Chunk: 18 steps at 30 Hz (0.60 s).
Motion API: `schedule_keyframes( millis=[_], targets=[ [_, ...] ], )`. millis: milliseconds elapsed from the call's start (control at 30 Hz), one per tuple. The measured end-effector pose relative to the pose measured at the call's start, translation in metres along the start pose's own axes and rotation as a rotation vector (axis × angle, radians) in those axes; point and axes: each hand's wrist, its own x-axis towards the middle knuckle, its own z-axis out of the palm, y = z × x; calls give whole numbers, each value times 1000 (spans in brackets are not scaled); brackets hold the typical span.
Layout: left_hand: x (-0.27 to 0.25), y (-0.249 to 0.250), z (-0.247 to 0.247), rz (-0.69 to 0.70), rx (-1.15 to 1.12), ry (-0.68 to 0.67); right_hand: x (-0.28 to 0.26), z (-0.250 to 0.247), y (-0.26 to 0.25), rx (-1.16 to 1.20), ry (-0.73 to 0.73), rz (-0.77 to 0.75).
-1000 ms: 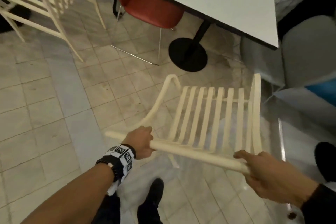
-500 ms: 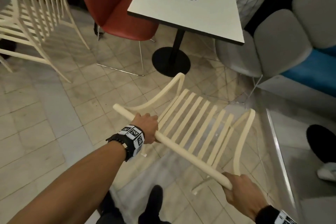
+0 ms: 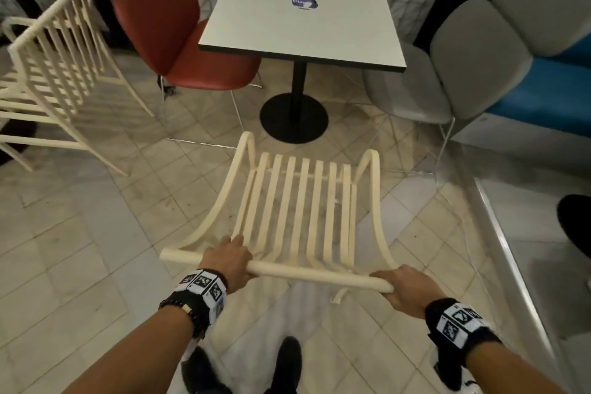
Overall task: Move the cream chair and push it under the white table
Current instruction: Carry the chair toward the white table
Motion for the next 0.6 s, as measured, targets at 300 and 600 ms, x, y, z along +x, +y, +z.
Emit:
schedule_keyframes(
  millis=[300, 600],
  targets=[
    [-32, -62, 4, -194, -329, 237, -23, 32, 4, 284, 268, 208],
    [-28, -58, 2, -297, -280, 71, 13, 13, -5, 53, -7, 252]
  ],
)
